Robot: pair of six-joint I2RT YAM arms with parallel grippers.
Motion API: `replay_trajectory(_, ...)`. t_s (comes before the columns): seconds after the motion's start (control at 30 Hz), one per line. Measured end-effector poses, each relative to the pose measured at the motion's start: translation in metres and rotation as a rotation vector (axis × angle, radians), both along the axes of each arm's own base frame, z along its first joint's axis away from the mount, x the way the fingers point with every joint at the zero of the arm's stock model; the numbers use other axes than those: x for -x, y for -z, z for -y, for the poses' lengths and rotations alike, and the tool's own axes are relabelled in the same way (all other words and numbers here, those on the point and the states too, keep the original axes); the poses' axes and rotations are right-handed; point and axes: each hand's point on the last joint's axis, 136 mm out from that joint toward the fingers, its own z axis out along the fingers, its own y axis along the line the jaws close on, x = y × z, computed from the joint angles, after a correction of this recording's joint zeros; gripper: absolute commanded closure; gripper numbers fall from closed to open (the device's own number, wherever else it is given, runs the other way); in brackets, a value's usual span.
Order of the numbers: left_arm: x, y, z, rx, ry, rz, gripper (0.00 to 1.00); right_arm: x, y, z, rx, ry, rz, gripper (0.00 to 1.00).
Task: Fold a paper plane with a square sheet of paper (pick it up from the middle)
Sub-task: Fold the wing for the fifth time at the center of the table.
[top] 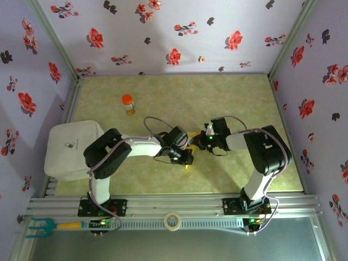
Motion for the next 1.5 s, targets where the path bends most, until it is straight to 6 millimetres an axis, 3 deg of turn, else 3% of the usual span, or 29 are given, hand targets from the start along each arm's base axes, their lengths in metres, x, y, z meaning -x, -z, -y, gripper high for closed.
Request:
replay_trajectory(0.4, 0.013, 0.004, -0.012, 0.063, -0.027, 0.012, 1.00, 0.000, 0.000, 0.000, 0.000, -0.001, 0.000, 0.97)
replay_trajectory(0.63, 0.036, -0.007, -0.021, 0.089, -0.009, -0.032, 1.00, 0.000, 0.000, 0.000, 0.000, -0.001, 0.000, 0.97)
replay_trajectory(0.8, 0.010, -0.046, -0.015, 0.200, -0.059, 0.032, 1.00, 0.000, 0.000, 0.000, 0.000, 0.000, 0.000, 0.97)
replay_trajectory(0.97, -0.035, -0.060, -0.011, 0.241, -0.142, 0.065, 1.00, 0.000, 0.000, 0.000, 0.000, 0.000, 0.000, 0.97)
replay_trajectory(1.1, -0.054, -0.055, 0.002, 0.244, -0.163, 0.060, 1.00, 0.000, 0.000, 0.000, 0.000, 0.001, -0.001, 0.97)
replay_trajectory(1.5, -0.060, -0.023, 0.010, 0.177, -0.165, 0.005, 1.00, 0.000, 0.000, 0.000, -0.001, 0.002, -0.002, 0.97)
